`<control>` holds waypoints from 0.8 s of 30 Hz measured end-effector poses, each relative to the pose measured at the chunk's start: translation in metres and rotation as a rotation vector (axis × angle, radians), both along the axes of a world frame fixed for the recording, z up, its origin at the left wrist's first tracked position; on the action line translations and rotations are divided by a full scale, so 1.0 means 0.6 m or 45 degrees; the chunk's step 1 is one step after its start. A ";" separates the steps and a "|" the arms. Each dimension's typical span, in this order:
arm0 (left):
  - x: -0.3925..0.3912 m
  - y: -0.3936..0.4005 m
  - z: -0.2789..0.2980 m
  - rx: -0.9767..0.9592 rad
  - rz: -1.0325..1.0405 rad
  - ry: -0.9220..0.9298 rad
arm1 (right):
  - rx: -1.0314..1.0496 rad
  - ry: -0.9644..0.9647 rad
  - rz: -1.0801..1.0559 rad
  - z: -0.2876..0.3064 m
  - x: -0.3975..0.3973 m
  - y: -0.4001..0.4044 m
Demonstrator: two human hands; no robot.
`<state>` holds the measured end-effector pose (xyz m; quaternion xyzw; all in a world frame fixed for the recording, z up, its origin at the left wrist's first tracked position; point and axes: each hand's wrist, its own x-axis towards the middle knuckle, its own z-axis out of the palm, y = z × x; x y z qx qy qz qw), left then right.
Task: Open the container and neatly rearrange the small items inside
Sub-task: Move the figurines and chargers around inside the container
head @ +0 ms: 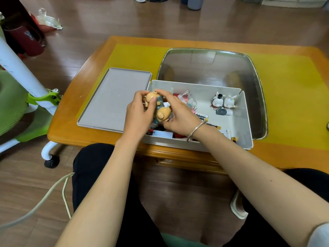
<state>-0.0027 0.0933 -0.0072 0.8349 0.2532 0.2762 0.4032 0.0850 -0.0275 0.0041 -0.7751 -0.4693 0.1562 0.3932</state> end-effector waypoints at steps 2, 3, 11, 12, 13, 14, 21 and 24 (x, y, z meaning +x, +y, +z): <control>0.011 -0.014 0.009 -0.139 -0.039 -0.055 | 0.049 -0.084 -0.057 0.004 0.008 -0.018; 0.017 -0.024 0.012 -0.211 -0.071 -0.079 | 0.069 -0.119 -0.112 0.005 0.013 -0.028; 0.084 -0.068 0.011 -0.402 -0.400 0.006 | 0.074 -0.236 -0.551 -0.011 0.073 -0.120; 0.094 -0.064 0.008 -0.334 -0.363 0.050 | 0.075 -0.225 -0.601 -0.014 0.085 -0.133; 0.105 -0.058 0.004 -0.251 -0.326 0.103 | 0.083 -0.199 -0.648 -0.018 0.095 -0.145; 0.116 -0.053 0.001 -0.158 -0.315 0.169 | 0.096 -0.168 -0.686 -0.021 0.104 -0.154; 0.174 -0.061 -0.023 0.423 -0.526 0.596 | 0.117 -0.179 -0.726 -0.036 0.131 -0.164; 0.174 -0.059 -0.025 0.467 -0.489 0.578 | 0.155 -0.221 -0.723 -0.033 0.137 -0.172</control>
